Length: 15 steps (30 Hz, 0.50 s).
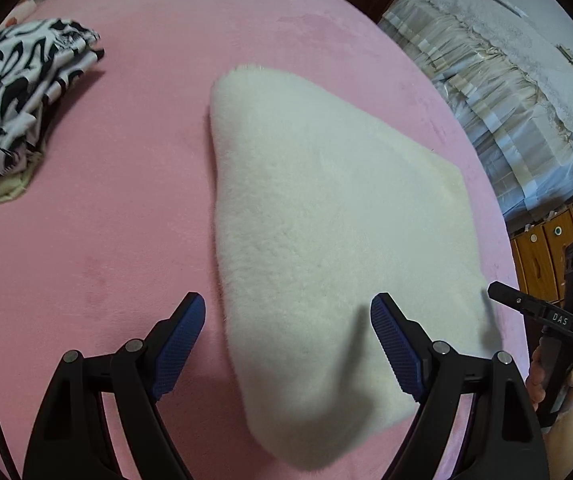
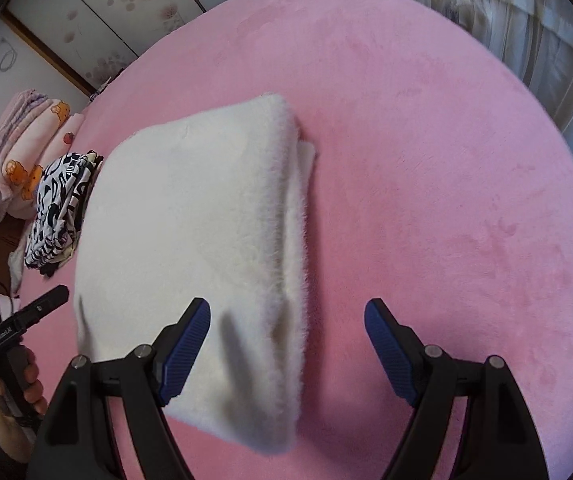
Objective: Fold large clothes
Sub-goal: 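Grasp the cream square with the left tool while the right tool grasps it too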
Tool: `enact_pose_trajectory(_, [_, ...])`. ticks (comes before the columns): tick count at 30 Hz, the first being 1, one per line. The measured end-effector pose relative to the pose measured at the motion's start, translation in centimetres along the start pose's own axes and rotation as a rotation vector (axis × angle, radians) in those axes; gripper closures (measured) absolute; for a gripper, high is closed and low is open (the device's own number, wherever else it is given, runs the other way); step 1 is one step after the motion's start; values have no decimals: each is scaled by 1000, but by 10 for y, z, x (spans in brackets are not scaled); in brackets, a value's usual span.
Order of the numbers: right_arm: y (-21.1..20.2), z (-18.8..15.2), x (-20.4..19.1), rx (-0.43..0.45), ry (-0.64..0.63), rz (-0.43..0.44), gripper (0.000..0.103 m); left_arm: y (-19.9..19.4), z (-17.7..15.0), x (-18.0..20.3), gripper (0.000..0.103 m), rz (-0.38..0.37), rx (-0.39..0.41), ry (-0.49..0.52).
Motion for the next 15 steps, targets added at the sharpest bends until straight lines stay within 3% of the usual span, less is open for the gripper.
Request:
enact_pose_trajectory(3, [12, 4, 4, -20, 12, 48, 23, 15, 1, -2, 19, -29, -23, -17])
enact_pose_trajectory(7, [29, 10, 9, -32, 23, 122, 23, 32, 5, -6, 10, -78, -47, -59])
enact_pose_trajectory(15, [82, 22, 10, -71, 127, 407, 23, 56, 5, -19, 3, -202, -108, -126])
Point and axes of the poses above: each gripper's, at about its wrist camera, not at the fingertips, and y roughly the way its jaws point, x to its right, z to its top, the point moved 4 cm from there along y, roughly the way its jaws point, and after that the axes turned 8 degrees about -y, right-handed, at the moved point
